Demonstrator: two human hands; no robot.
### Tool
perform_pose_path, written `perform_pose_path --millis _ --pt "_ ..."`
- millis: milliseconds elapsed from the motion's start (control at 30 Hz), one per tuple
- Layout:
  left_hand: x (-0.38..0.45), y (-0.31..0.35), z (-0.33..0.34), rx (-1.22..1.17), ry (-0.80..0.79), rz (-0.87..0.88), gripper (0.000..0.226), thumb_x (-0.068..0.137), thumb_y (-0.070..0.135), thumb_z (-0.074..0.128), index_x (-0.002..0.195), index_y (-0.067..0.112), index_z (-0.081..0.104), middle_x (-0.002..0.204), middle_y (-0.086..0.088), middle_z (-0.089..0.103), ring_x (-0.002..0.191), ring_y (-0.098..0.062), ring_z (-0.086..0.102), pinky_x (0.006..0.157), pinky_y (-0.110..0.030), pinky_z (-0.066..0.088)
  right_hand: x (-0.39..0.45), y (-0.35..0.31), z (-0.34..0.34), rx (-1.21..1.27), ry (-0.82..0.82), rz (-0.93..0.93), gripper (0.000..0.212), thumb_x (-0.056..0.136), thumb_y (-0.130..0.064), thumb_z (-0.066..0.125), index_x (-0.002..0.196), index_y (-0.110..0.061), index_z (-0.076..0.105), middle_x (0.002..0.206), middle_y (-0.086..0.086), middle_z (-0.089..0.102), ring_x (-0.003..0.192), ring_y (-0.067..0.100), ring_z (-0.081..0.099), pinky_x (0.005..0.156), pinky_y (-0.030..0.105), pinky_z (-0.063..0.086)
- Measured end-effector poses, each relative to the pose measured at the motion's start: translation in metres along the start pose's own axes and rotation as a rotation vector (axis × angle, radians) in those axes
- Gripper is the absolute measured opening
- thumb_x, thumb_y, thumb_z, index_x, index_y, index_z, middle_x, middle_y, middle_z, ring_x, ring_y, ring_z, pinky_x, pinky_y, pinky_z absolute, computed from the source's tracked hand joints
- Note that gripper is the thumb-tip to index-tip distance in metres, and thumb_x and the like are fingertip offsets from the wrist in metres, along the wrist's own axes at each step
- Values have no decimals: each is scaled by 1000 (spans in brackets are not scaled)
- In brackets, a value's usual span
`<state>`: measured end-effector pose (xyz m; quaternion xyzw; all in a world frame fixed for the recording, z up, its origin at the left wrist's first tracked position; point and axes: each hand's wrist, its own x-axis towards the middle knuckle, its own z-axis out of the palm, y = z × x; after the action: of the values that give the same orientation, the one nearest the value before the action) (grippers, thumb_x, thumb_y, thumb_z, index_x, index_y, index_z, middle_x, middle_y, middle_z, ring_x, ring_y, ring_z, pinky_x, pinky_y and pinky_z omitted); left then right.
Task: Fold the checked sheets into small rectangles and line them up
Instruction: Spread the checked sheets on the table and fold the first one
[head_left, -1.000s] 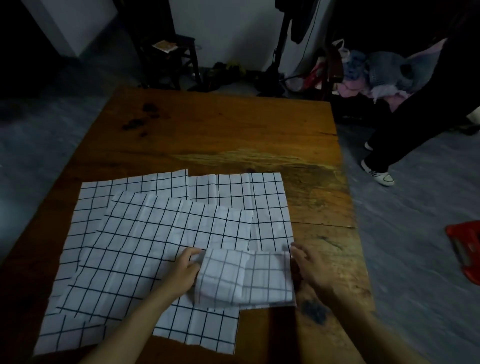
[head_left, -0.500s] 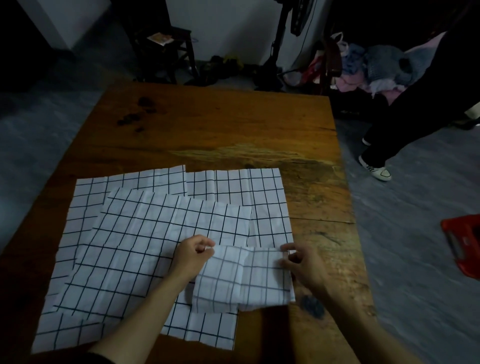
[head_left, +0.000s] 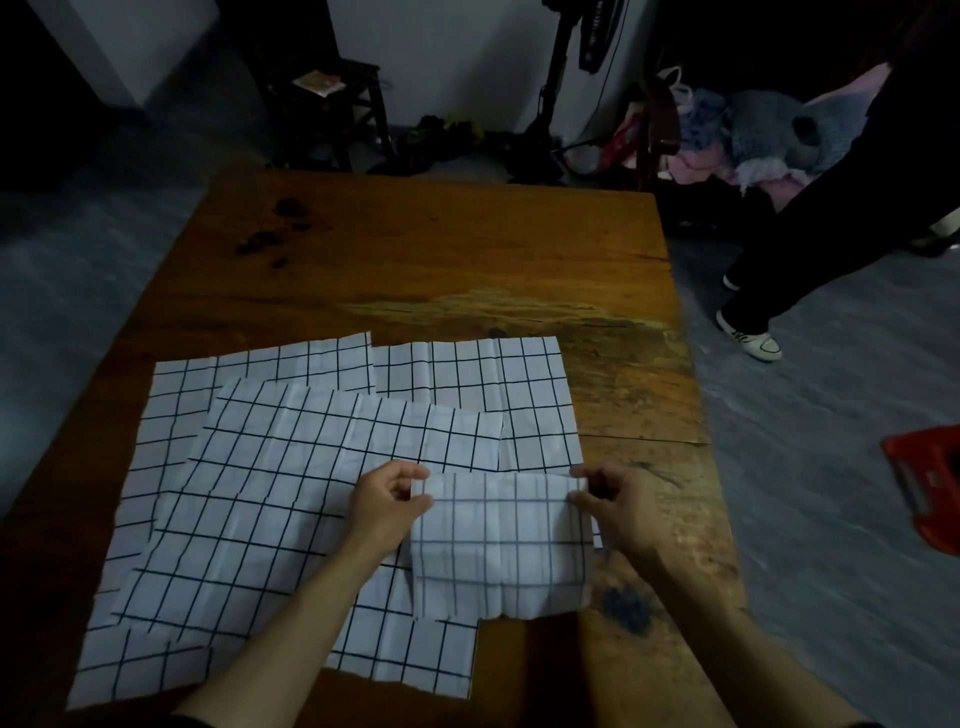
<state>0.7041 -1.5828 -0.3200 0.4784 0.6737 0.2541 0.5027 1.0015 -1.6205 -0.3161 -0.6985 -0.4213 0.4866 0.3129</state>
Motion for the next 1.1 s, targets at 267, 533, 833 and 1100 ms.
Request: perform_pose_path --millis 267,533,833,1100 --pt "-3 15 -6 94 118 158 24 76 10 80 93 26 72 92 3 68 87 -13 62 71 -23 54 6 -13 -7 -53 16 -125 18 87 -12 69 97 -26 70 93 -1 71 87 8 68 76 25 58" --pt "-16 47 -24 123 206 314 24 77 10 79 81 32 71 80 5 67 78 -15 62 69 -29 52 -3 -45 -16 -83 33 -238 14 87 -10 68 97 -21 69 94 -3 69 85 1 66 72 15 55" --pt "-50 70 -45 213 107 546 22 79 10 77 78 26 61 93 10 63 95 -2 58 80 -19 44 -31 -74 -32 -281 109 -491 17 84 -13 69 84 -28 62 103 -14 55 103 1 51 83 20 42" --pt "-72 75 -51 17 -88 449 12 85 1 70 86 10 63 84 -3 70 78 -14 68 72 -29 58 -61 -76 -41 -63 -65 -450 7 92 -7 61 97 -13 61 92 4 67 84 13 68 72 25 57"
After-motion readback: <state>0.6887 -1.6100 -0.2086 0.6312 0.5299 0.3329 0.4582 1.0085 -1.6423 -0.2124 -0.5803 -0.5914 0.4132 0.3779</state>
